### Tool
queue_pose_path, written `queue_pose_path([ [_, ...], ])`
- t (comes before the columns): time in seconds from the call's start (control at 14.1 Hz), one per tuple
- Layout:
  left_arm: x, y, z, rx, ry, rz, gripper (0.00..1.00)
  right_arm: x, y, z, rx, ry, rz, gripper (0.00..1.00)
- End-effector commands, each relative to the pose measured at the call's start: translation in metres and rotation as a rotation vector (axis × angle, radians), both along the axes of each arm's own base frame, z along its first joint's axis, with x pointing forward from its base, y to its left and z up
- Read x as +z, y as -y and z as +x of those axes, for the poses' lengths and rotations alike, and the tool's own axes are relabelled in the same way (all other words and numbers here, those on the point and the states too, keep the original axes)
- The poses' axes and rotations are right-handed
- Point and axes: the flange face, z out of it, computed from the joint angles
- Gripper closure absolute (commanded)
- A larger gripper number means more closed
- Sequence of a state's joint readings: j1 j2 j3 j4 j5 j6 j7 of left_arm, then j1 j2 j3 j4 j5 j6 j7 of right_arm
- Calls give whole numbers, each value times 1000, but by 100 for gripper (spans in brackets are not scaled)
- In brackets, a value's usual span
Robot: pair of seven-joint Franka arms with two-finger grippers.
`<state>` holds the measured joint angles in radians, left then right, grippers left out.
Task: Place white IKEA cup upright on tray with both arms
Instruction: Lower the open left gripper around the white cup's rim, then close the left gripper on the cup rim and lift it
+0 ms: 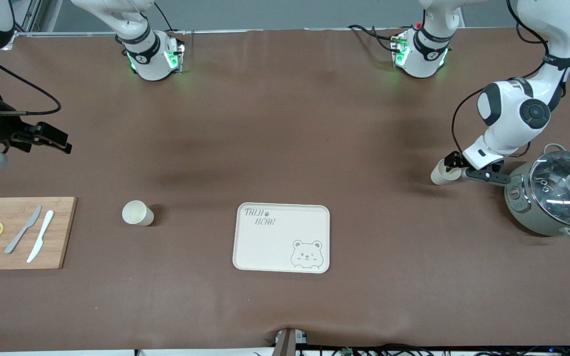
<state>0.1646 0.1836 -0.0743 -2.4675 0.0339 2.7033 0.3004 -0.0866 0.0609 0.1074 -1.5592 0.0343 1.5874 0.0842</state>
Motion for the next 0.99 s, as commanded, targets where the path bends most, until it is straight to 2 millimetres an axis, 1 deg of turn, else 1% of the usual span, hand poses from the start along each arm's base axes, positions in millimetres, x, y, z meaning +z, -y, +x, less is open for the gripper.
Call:
queue_pose_path([
  [0.0, 4, 0, -4, -13, 16, 12, 0, 2, 2, 2, 4, 7, -10, 0],
  [0.71, 4, 3, -6, -10, 16, 11, 0, 2, 3, 2, 2, 9, -10, 0],
  [0.78, 4, 3, -7, -10, 15, 11, 2, 1, 3, 3, 2, 7, -10, 0],
  [0.85, 5, 2, -7, -5, 16, 12, 14, 2, 3, 2, 2, 9, -12, 0],
  [0.92, 5, 2, -7, 12, 16, 11, 35, 1, 3, 3, 2, 7, -10, 0],
])
